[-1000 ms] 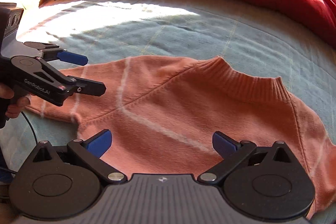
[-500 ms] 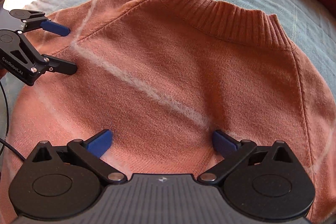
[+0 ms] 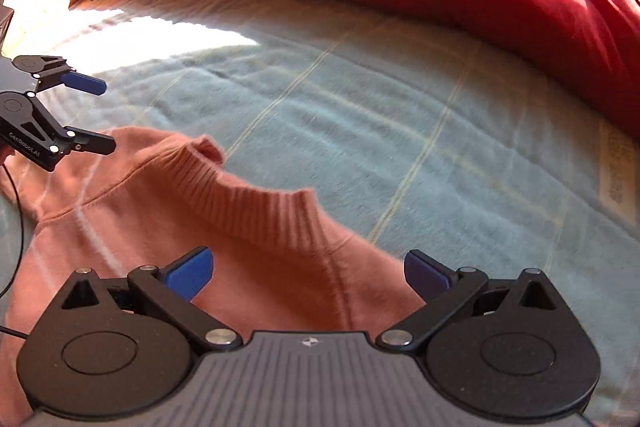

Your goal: Fold clothes

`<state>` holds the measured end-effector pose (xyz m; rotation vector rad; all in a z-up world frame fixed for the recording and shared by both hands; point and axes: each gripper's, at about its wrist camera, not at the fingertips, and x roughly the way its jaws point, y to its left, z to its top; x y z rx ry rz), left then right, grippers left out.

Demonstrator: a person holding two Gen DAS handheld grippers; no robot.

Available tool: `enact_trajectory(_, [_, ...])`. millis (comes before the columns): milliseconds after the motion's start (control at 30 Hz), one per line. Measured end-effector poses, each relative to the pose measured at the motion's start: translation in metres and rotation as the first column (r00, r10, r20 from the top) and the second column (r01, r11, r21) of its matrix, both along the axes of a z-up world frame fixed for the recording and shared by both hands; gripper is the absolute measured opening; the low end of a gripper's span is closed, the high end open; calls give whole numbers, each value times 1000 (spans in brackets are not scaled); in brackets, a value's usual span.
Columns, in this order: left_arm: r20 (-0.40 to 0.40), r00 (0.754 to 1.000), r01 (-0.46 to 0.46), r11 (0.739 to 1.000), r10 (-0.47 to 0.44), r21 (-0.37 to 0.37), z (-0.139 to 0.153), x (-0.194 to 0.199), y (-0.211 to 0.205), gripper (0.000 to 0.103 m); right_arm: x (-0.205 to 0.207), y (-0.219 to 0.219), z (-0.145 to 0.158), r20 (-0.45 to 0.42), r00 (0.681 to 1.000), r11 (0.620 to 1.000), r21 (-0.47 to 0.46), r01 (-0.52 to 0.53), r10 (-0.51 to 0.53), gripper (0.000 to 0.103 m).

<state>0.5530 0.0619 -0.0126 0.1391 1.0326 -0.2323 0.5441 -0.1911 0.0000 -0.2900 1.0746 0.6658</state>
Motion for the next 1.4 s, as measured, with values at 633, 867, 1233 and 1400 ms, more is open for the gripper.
enact_trajectory(633, [-80,985,152,988,-150,14,-38,-24,-17,102,-31,-1,-61,-188,980,996,-51,-71,60,103])
enact_trajectory(867, [-69,989,130,991,-132,-29,-39,-31,-12,102,-38,7,-46,-139,979,989,9,-148,148,103])
enact_trajectory(1233, [-112,971,208,978,-209,-22,-38,-53,-9,102,-48,24,-30,-270,871,907,222,-358,410,99])
enact_trajectory(1400, [-56,916,400,916,-398,22,-26,-63,-28,102,-54,28,-39,-295,837,887,172,-429,462,96])
